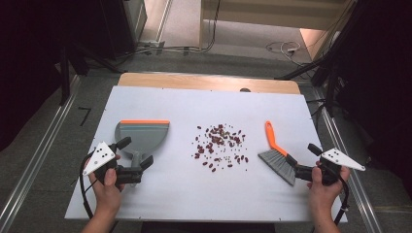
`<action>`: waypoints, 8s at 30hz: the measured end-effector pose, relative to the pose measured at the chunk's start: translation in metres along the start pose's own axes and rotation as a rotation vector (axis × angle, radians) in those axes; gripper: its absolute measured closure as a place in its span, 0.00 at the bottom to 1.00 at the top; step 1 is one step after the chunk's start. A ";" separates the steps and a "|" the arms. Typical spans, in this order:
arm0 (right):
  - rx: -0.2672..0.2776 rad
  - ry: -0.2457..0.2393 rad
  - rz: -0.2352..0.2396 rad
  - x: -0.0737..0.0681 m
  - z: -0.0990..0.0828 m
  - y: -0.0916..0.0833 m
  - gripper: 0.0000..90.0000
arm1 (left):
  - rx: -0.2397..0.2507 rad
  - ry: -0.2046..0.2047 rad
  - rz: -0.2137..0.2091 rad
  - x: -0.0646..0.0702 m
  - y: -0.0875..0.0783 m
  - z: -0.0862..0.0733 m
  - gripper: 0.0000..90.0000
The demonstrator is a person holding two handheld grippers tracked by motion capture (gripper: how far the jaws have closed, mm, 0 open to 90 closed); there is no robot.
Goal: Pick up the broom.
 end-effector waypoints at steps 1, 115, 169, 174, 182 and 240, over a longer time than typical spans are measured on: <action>0.000 0.000 0.000 0.000 0.000 0.000 0.00 | 0.000 0.002 -0.001 0.000 0.001 0.000 0.00; 0.170 0.117 0.153 -0.060 0.091 0.032 0.77 | -0.055 0.118 -0.176 0.081 0.049 0.012 0.00; 0.168 0.012 0.417 -0.234 0.081 0.059 0.77 | -0.217 -0.034 -0.312 0.162 0.104 -0.010 0.87; 0.166 0.003 0.423 -0.234 0.080 0.059 0.77 | -0.230 -0.026 -0.317 0.160 0.103 -0.011 0.95; 0.110 -0.012 0.594 -0.222 0.077 0.057 0.52 | -0.247 0.015 -0.404 0.153 0.097 -0.009 0.96; -0.120 -0.073 0.581 -0.188 0.058 0.061 0.76 | -0.197 -0.041 -0.467 0.111 0.063 0.006 0.02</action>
Point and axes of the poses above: each handheld gripper's, and its own axes: y roughly forward along the jaws, z roughly out of its top, x roughly to its right, the point moved 10 cm from there along y, roughly forward along the jaws, and after that the axes turned 3 degrees about x, right-handed, at the moved point
